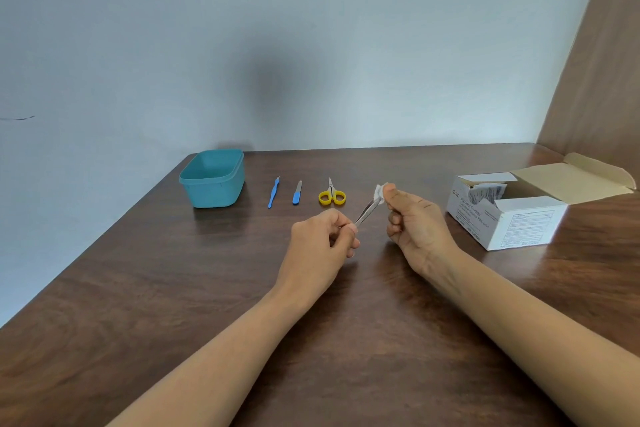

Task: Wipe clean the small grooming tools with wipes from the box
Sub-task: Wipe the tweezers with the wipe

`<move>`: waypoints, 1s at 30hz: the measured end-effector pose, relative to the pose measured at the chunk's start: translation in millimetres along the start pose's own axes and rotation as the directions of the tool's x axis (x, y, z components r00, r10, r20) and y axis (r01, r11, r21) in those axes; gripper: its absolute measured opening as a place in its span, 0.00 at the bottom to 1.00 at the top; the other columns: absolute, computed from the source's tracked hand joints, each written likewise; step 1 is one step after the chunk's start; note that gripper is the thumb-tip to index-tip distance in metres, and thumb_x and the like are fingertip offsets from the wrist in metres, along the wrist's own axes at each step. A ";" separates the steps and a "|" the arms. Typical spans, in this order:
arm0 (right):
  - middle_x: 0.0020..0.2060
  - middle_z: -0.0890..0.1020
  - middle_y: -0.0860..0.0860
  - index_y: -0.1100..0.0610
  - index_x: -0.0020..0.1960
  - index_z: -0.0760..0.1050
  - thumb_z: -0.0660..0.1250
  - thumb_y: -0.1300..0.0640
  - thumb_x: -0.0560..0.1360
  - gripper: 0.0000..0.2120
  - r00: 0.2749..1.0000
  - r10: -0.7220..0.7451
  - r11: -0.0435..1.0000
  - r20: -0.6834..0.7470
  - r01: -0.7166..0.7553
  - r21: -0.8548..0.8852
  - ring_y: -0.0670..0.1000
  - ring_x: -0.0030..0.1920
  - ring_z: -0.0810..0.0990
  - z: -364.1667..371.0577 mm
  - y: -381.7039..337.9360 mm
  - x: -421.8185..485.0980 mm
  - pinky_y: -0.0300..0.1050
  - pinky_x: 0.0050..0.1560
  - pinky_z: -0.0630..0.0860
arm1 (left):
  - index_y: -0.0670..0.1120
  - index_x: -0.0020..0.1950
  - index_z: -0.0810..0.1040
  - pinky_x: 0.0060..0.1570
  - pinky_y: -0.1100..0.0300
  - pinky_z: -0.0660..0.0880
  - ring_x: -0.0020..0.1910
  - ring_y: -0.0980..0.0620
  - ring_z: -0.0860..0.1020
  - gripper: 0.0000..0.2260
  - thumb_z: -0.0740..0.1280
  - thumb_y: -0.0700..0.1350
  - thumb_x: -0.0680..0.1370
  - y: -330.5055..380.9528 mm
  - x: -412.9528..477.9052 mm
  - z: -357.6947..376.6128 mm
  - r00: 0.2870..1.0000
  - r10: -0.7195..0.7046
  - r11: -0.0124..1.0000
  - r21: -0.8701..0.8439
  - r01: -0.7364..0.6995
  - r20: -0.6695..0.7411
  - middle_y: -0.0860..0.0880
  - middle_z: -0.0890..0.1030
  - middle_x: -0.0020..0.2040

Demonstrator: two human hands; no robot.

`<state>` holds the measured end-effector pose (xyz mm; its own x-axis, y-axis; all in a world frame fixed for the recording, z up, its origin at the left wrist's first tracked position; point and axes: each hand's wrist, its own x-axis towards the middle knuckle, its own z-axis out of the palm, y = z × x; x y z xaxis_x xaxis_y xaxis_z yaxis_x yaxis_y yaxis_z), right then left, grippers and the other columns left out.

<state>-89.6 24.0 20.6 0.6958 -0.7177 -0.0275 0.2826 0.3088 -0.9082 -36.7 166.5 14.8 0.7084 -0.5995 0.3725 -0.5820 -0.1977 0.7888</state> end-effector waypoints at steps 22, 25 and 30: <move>0.30 0.72 0.48 0.58 0.40 0.80 0.70 0.55 0.74 0.07 0.998 -0.059 0.990 0.033 0.063 -0.125 0.43 0.24 0.62 1.0 2.2 -4.9 0.34 0.24 0.60 | 0.45 0.45 0.79 0.39 0.70 0.77 0.32 0.61 0.81 0.06 0.64 0.43 0.79 1.3 -0.1 0.5 1.000 -0.013 1.000 0.017 0.012 0.021 0.53 0.84 0.36; 0.30 0.69 0.49 0.58 0.39 0.80 0.68 0.54 0.75 0.09 0.996 -0.083 0.983 0.027 0.087 -0.160 0.44 0.24 0.62 1.4 2.4 -6.9 0.34 0.24 0.59 | 0.44 0.45 0.79 0.39 0.70 0.77 0.33 0.61 0.81 0.06 0.64 0.43 0.79 2.3 -0.4 1.5 1.000 0.007 1.000 0.028 -0.008 0.030 0.53 0.84 0.36; 0.30 0.67 0.52 0.59 0.40 0.80 0.66 0.54 0.77 0.10 0.993 -0.114 0.961 0.032 0.119 -0.249 0.47 0.27 0.61 4.1 3.4 -11.9 0.34 0.24 0.59 | 0.44 0.45 0.79 0.36 0.74 0.74 0.32 0.63 0.80 0.06 0.64 0.42 0.79 2.0 -2.2 2.2 0.999 0.023 0.999 0.041 -0.024 0.023 0.52 0.84 0.36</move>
<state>-94.2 36.1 19.5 0.6795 -0.7282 0.0899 0.1899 0.0562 -0.9802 -40.4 165.7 14.5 0.6856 -0.6214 0.3791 -0.6148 -0.2154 0.7587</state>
